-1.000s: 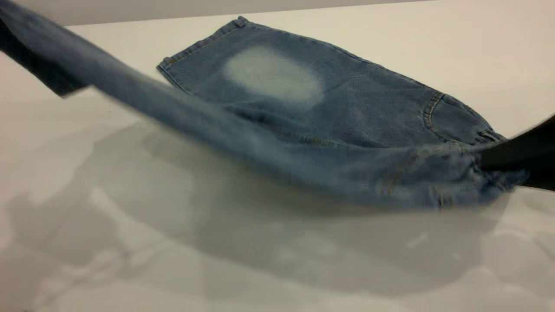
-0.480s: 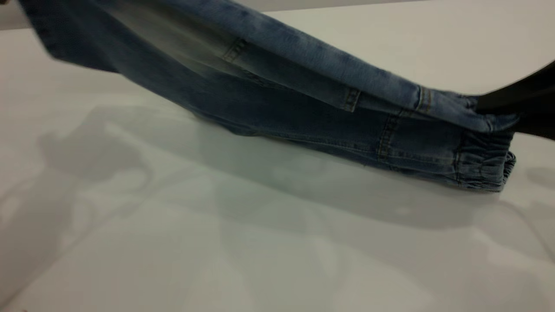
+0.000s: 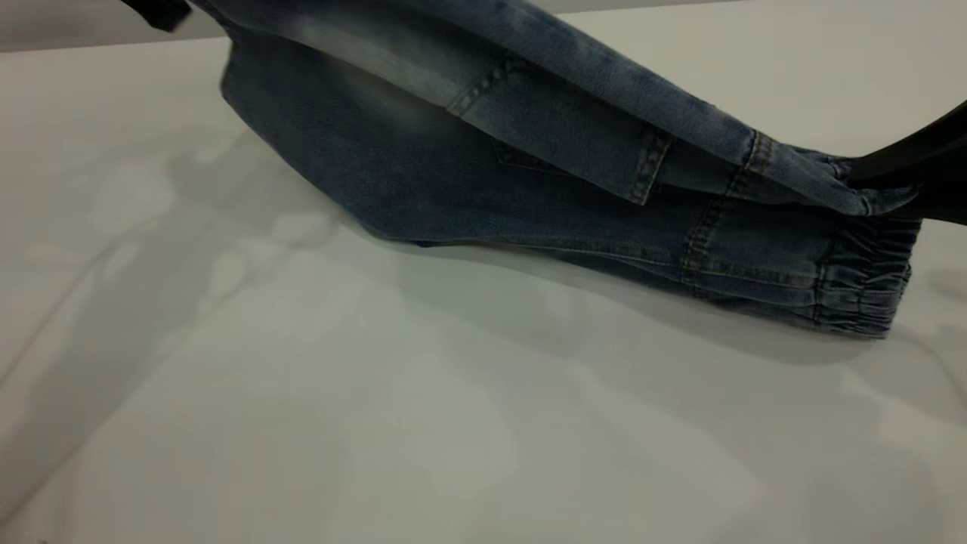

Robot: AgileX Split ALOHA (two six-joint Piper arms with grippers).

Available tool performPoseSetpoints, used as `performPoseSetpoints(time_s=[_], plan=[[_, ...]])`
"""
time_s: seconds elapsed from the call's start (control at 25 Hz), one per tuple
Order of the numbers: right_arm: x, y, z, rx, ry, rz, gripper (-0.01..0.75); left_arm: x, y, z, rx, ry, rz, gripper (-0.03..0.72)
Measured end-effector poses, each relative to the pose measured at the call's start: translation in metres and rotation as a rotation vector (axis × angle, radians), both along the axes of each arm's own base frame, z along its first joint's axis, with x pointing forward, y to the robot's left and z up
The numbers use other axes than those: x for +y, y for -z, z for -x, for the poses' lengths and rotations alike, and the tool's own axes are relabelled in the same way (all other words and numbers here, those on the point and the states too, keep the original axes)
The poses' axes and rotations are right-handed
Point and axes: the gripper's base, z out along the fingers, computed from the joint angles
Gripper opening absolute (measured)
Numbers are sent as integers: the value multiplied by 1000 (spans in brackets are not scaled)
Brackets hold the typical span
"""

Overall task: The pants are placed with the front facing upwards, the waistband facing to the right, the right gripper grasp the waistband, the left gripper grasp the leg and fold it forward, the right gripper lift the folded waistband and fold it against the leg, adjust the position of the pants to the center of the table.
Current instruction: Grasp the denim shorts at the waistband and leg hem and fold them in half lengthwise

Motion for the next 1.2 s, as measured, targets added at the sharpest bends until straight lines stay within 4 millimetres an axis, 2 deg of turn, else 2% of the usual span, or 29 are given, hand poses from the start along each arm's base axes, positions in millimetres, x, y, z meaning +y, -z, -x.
performPoseSetpoints(time_s=[0.36,0.76,1.2], plan=[[-3,4,0,39,32,36,38,-24,20,-26,9,44,-2,76],[-8,8,1,81,67,83,38,-36,24,-53,3,71,10,76],[-14,7,-7,84,99,131,38,-60,41,-57,4,146,-33,76]])
